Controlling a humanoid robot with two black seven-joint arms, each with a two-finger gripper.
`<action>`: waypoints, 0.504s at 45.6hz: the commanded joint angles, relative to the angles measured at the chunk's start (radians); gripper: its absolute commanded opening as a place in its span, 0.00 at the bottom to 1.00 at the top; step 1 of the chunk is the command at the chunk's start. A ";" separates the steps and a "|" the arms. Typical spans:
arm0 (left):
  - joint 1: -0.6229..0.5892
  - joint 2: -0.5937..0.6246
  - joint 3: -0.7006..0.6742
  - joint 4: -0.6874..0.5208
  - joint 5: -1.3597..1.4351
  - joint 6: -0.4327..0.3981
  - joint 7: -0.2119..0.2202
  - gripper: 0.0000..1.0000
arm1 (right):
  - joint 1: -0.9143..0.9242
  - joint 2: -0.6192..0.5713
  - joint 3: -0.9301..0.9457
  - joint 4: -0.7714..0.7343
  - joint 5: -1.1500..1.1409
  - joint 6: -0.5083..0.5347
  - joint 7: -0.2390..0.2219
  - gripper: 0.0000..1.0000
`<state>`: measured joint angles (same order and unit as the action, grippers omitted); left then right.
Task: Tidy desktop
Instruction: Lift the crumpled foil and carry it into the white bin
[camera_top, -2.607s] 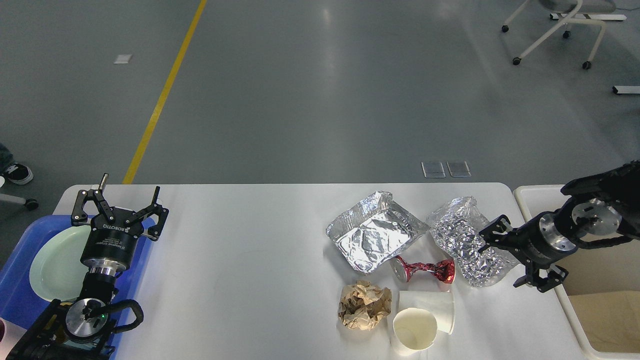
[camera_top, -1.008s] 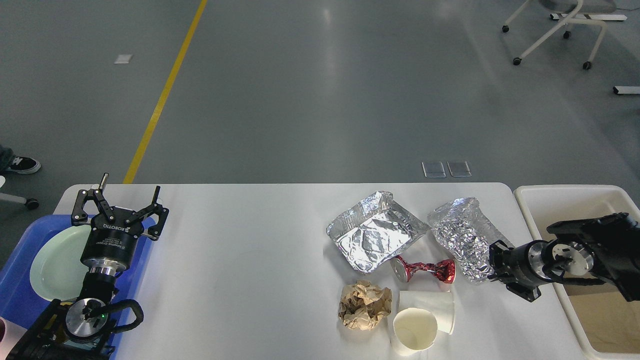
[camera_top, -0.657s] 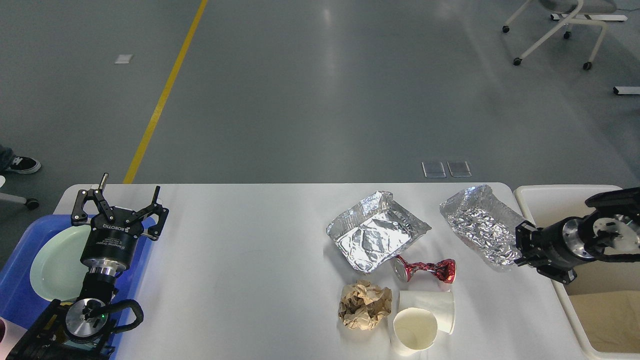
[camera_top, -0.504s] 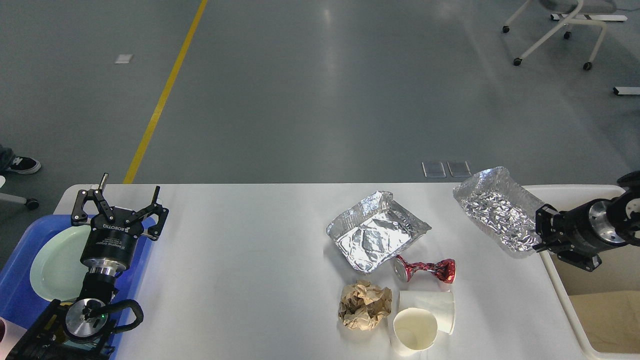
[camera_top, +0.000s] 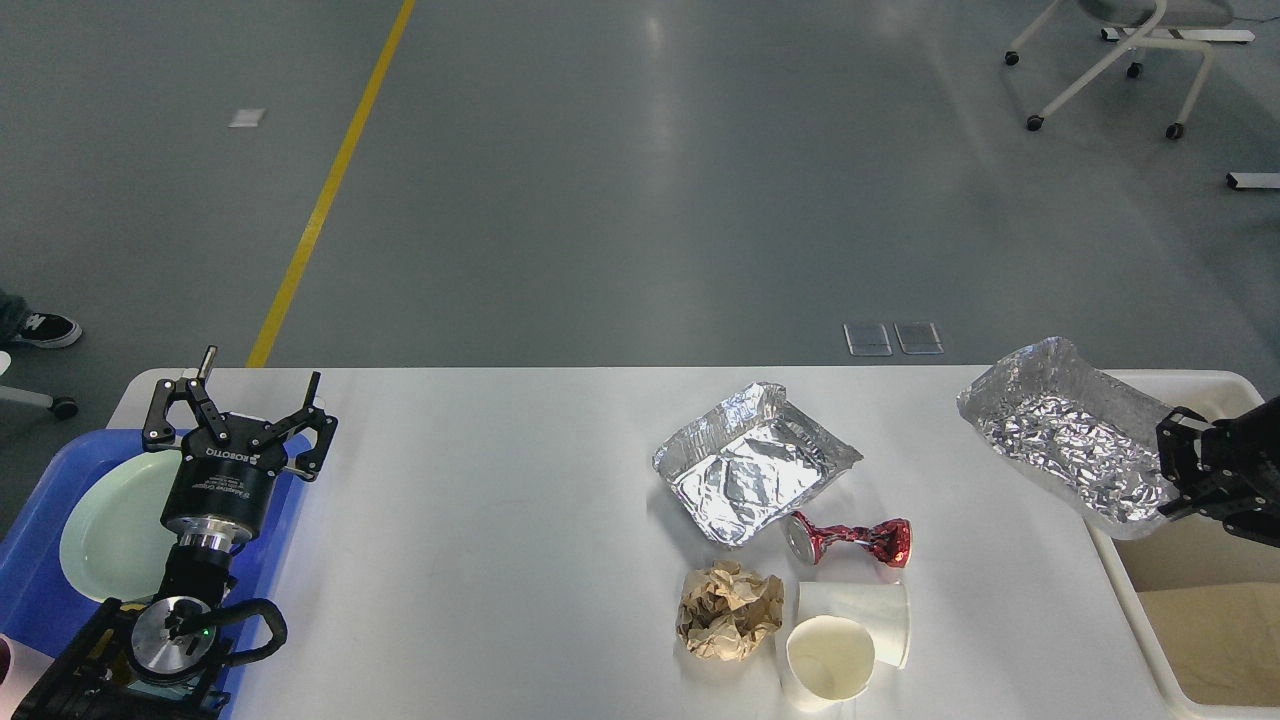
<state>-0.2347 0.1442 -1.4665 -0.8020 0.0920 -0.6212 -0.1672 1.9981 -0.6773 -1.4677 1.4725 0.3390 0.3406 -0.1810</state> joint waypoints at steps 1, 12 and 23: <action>0.000 0.000 0.000 0.000 0.000 0.000 0.000 0.96 | -0.036 -0.019 0.007 -0.015 0.011 -0.008 0.001 0.00; 0.000 0.000 0.000 0.000 0.000 0.000 0.000 0.96 | -0.152 -0.142 0.052 -0.187 0.015 -0.037 0.001 0.00; 0.000 0.000 0.000 0.000 0.000 0.000 0.000 0.96 | -0.510 -0.191 0.277 -0.480 0.067 -0.045 0.001 0.00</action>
<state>-0.2347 0.1442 -1.4665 -0.8020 0.0921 -0.6212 -0.1672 1.6610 -0.8640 -1.3049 1.1301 0.3742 0.2969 -0.1793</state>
